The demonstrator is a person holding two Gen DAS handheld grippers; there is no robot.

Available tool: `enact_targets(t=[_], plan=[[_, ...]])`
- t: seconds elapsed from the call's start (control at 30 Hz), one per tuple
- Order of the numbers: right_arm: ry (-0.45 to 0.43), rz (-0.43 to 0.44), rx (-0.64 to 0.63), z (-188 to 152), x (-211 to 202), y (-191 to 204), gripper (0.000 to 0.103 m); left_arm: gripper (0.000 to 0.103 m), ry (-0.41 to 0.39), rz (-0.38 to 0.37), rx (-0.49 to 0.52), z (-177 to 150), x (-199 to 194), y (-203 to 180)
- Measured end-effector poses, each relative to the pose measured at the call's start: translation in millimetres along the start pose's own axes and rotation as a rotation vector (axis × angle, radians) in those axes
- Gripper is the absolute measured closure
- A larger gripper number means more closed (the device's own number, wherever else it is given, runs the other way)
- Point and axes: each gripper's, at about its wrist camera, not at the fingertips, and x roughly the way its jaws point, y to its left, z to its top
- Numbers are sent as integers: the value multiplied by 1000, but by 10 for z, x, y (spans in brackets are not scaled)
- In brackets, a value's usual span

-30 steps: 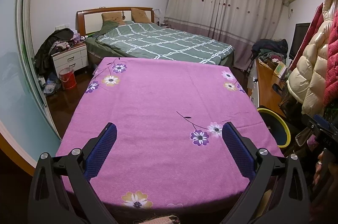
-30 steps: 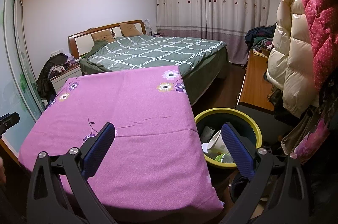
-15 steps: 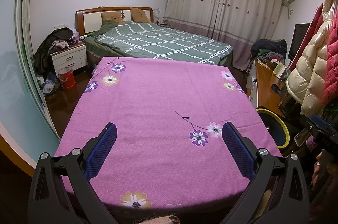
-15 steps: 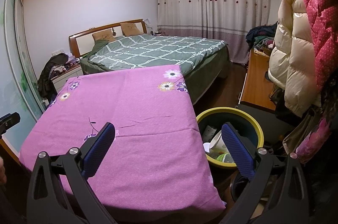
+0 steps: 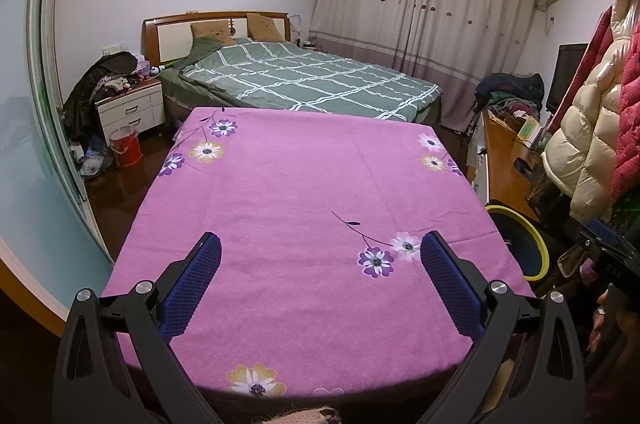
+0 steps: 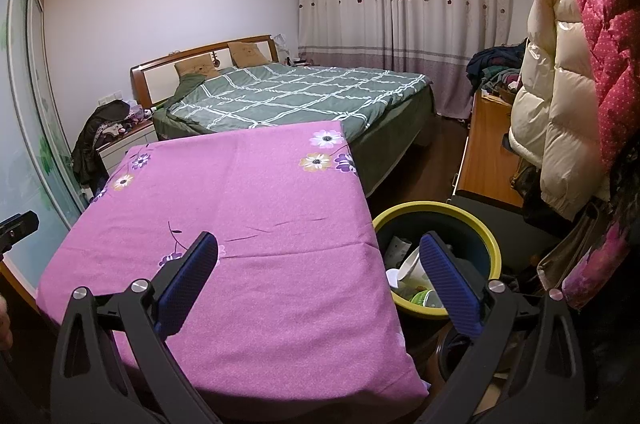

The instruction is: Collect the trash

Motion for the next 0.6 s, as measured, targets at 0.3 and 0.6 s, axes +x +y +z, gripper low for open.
enact_targets(t=[0.3, 0.6], plan=[[2, 3, 0, -1, 17, 6, 7, 5, 5, -18, 1, 2, 18, 11], [7, 6, -1, -17, 32, 27, 7, 5, 5, -10, 2, 9, 17, 15]])
